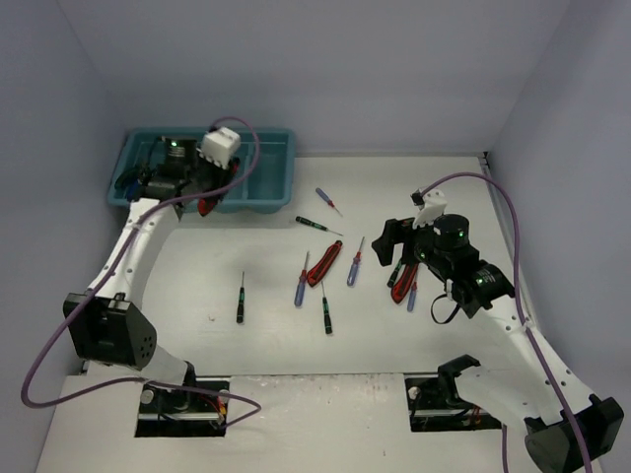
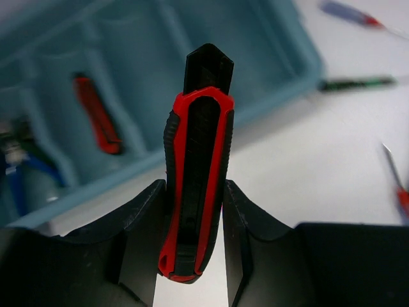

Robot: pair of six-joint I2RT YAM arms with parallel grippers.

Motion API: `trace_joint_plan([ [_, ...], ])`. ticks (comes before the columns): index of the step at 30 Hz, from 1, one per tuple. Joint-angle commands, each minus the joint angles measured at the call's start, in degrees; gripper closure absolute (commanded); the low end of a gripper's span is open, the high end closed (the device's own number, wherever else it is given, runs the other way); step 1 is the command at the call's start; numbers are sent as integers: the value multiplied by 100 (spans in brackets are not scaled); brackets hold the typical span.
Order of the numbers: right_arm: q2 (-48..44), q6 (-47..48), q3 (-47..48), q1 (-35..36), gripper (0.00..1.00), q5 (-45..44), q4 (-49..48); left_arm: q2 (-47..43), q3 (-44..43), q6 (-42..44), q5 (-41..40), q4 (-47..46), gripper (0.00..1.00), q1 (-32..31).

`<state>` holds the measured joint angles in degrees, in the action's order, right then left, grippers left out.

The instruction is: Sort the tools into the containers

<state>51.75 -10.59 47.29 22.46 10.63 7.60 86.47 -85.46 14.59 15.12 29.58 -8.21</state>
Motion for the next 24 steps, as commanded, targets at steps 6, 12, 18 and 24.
trace_joint_plan([
  [6,90,0,79,-22,15,-8,-276,1213,-1385,-1328,-1361,-752,97,831],
  [12,240,4,105,-22,15,-70,-276,2442,-2349,-1934,-1450,-1043,97,1192],
  [18,392,13,123,-31,15,-152,-267,3487,-3378,-2154,-1660,-934,97,1442],
  [24,478,13,105,-40,15,-220,-267,3961,-3639,-2433,-1257,-1244,93,1656],
])
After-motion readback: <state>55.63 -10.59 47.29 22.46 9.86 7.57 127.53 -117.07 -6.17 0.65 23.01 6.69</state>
